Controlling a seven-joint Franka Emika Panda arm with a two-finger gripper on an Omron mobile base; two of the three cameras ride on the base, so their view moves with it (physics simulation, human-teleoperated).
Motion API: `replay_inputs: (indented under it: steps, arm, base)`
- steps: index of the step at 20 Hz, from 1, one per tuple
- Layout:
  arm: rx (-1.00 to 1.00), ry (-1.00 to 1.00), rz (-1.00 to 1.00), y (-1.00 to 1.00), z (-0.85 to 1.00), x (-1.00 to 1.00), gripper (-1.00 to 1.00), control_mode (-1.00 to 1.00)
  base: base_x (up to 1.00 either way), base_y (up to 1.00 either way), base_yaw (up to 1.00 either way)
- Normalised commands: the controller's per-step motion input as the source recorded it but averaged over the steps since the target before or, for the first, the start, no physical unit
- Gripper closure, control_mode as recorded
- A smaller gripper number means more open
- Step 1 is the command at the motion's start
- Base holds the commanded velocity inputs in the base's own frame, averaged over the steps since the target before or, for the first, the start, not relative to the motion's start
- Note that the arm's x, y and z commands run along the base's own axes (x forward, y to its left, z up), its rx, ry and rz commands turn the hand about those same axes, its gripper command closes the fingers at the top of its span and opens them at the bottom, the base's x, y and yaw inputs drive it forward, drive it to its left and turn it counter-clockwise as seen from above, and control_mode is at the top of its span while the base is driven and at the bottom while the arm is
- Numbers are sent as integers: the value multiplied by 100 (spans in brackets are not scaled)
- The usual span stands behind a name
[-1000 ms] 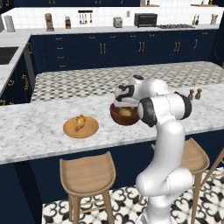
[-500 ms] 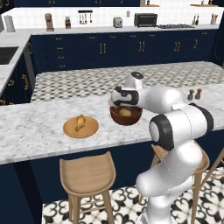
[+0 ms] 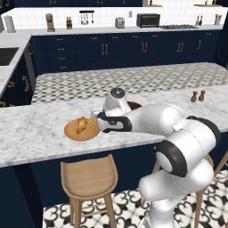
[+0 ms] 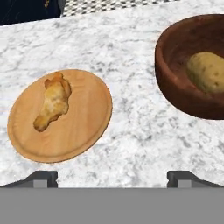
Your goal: Pick the chicken drumstick and potato from their plates and place them in the bowl. Then put the bowl in the fridge.
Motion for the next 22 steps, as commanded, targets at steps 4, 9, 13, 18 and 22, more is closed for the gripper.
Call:
replay_inputs:
  steps: [4, 9, 13, 18, 22]
  arm:
    - [5, 12, -3, 100, 5, 50, -100, -100]
    - [12, 26, -1, 72, 6, 34, -100, -100]
    - [3, 16, -2, 32, -17, 9, -100, -100]
    - [-1, 9, -4, 3, -29, 15, -100, -100]
    - [-2, 0, -1, 0, -39, 0, -100, -100]
  base:
    - [0, 0, 0]
    - [0, 0, 0]
    - [0, 0, 0]
    - [0, 0, 0]
    - [0, 0, 0]
